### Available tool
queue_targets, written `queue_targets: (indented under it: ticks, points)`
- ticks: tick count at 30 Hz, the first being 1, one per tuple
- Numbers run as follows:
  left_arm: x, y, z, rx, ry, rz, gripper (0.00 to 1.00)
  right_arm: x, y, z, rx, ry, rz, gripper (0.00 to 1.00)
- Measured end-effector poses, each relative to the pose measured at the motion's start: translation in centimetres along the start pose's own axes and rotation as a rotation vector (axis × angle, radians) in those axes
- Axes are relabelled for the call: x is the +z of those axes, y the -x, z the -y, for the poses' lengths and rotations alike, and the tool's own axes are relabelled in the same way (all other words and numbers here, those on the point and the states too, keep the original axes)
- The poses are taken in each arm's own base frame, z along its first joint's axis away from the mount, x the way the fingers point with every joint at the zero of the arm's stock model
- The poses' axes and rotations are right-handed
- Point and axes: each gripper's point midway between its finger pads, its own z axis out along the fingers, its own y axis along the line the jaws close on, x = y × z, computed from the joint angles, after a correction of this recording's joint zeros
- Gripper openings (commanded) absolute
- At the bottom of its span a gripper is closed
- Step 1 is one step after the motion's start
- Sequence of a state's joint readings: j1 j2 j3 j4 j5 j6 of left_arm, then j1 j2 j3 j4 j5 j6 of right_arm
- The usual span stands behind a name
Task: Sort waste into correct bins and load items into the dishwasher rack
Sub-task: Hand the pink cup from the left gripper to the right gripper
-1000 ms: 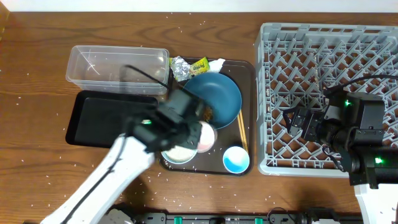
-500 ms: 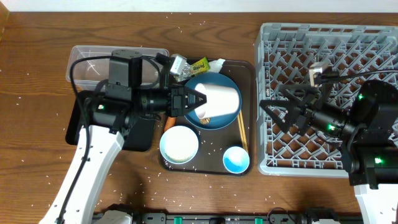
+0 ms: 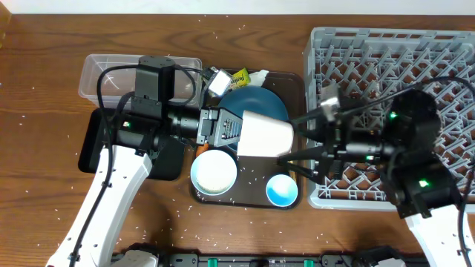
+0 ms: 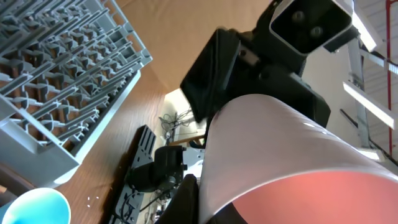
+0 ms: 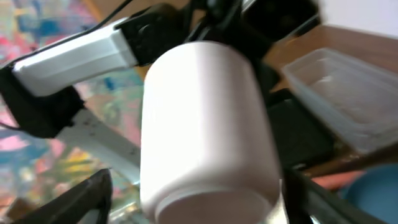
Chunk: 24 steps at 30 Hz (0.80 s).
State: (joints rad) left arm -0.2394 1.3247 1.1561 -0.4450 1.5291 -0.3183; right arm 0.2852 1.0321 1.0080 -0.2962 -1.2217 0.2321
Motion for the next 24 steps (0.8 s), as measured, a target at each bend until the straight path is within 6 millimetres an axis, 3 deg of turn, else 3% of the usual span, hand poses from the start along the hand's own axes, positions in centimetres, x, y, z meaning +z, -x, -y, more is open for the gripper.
queue_targets:
  ticks: [3,12,13,16,21,24]
  points:
    - [0.0,-0.1,0.3,0.003,-0.015,-0.006,0.06,0.9,-0.2,-0.2,-0.004,0.032,-0.017,0.69]
    - [0.0,-0.2,0.7,0.010,-0.036,-0.013,0.06,1.3,0.5,-0.1,-0.032,0.044,0.000,0.43]
    - [0.0,-0.2,0.7,0.010,-0.035,-0.013,0.16,1.3,0.6,-0.1,-0.032,0.044,0.001,0.42]
    - [0.0,0.0,0.3,0.009,-0.014,-0.004,0.98,1.3,0.6,-0.3,-0.040,0.056,0.001,0.36]
    - [-0.1,0.5,-1.0,0.005,0.059,0.026,0.98,1.0,0.6,-0.3,-0.032,0.062,0.001,0.28]
    - [-0.5,1.1,-2.1,0.004,0.125,0.062,0.98,-0.4,0.8,1.1,0.019,0.006,0.020,0.27]
